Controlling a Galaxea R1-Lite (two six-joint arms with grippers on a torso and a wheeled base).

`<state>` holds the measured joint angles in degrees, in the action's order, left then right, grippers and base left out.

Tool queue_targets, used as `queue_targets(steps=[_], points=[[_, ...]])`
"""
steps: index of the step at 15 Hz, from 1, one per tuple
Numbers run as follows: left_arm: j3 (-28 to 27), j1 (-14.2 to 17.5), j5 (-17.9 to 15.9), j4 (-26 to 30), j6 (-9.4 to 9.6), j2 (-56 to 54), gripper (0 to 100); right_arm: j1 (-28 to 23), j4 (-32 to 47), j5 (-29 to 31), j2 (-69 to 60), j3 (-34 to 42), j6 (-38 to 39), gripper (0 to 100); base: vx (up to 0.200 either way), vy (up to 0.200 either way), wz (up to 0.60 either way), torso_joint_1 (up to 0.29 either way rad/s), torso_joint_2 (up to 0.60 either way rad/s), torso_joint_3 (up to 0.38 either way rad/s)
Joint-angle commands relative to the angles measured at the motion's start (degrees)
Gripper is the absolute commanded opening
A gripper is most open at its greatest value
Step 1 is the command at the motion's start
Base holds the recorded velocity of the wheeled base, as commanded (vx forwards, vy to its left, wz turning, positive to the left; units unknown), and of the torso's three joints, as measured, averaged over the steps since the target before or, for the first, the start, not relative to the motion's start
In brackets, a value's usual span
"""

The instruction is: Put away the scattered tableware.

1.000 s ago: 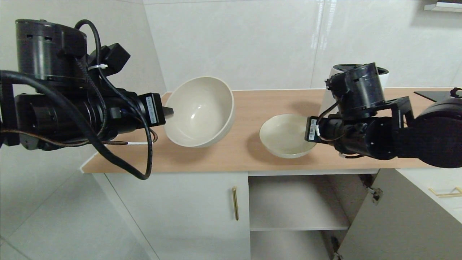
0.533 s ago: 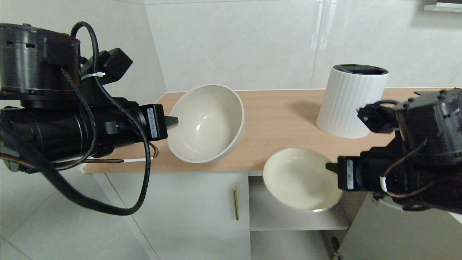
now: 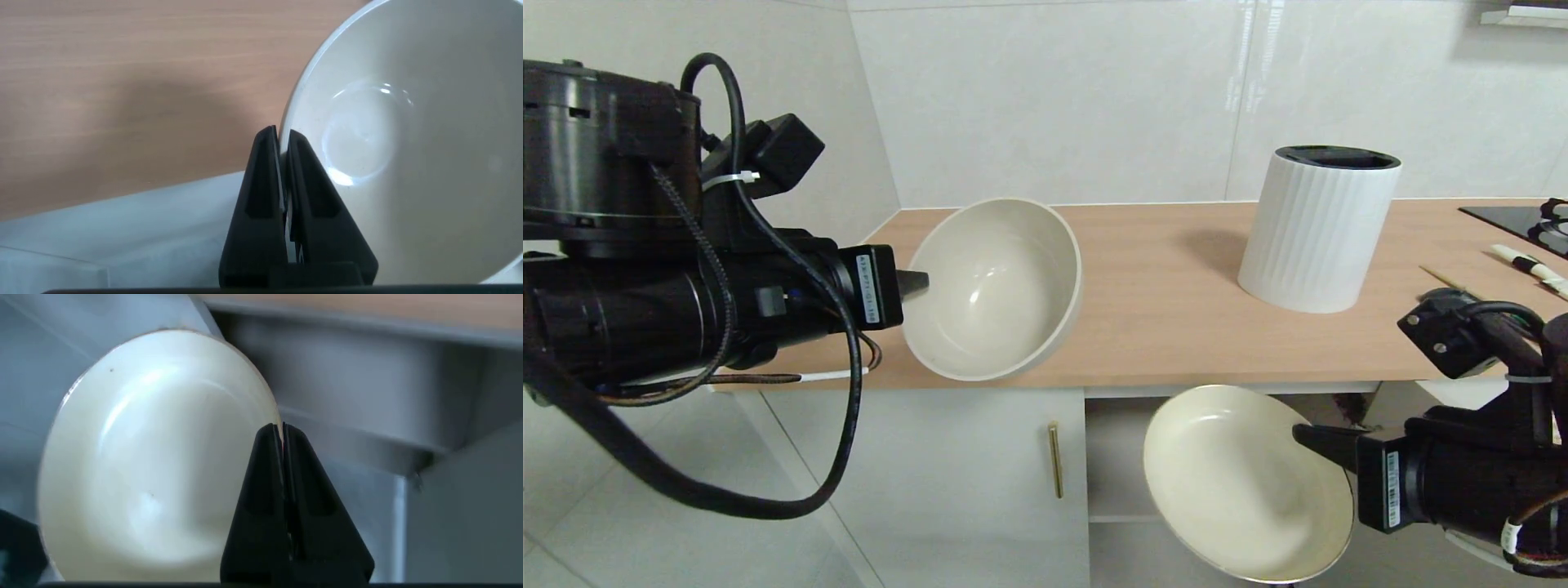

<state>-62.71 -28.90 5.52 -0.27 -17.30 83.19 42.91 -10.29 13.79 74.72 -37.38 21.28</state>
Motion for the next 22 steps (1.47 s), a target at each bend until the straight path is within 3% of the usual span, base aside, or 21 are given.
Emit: queue_targets(steps=[1, 8, 10, 22], points=[[0.0, -0.3, -0.1, -0.1, -0.02, 0.5, 0, 0.1, -0.6, 0.1, 1.5, 1.2, -0.1, 0, 0.000, 0.000, 0.00, 0.000, 0.00, 0.000], [3.2, -1.1, 0.0, 0.1, 0.16, 1.8, 0, 0.1, -0.8, 0.1, 3.3, 3.6, 0.1, 0, 0.000, 0.000, 0.00, -0.026, 0.07, 0.050], [4.5, -1.6, 0.0, 0.0, 1.74, 2.4, 0, 0.1, -0.8, 0.1, 3.8, 4.2, 0.1, 0, 0.000, 0.000, 0.00, -0.137, 0.41, 0.263], [6.5, -3.3, 0.2, 0.0, 2.18, 2.7, 0, 1.0, -2.4, 0.1, 7.8, 5.9, 0.2, 0, 0.000, 0.000, 0.00, -0.088, 0.43, 0.337]])
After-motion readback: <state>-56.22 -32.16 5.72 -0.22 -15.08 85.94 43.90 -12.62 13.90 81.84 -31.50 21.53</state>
